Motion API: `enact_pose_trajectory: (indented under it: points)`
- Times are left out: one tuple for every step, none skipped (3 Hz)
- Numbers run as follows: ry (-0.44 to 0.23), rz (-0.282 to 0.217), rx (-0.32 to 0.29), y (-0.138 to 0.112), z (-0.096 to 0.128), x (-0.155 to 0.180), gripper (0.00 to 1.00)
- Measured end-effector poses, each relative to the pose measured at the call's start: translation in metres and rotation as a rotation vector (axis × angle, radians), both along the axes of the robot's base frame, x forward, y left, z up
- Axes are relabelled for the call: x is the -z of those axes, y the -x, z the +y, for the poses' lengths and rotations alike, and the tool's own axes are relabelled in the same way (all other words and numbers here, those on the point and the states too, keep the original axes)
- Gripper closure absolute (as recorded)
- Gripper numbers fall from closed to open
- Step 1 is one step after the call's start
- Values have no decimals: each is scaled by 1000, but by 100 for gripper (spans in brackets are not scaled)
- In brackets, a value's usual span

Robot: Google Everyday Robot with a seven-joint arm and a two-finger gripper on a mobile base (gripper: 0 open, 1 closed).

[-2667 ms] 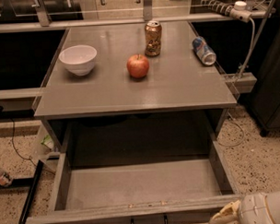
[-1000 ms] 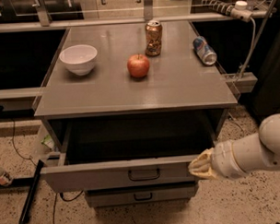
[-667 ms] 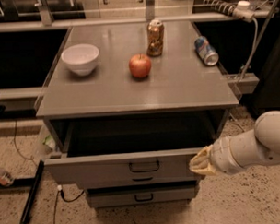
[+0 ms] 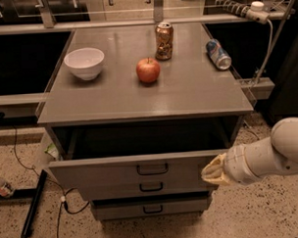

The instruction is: Close top drawer

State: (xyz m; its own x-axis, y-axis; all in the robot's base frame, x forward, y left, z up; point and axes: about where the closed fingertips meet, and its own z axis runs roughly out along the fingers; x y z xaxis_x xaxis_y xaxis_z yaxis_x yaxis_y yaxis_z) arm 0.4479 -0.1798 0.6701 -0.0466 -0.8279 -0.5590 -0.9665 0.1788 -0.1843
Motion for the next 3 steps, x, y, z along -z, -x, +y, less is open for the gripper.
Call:
enact_pose_trajectory:
  points:
    - [0, 0, 0, 0, 0, 0, 35]
    - [0, 0, 0, 0, 0, 0, 12]
    - [1, 0, -6, -1, 1, 0, 0]
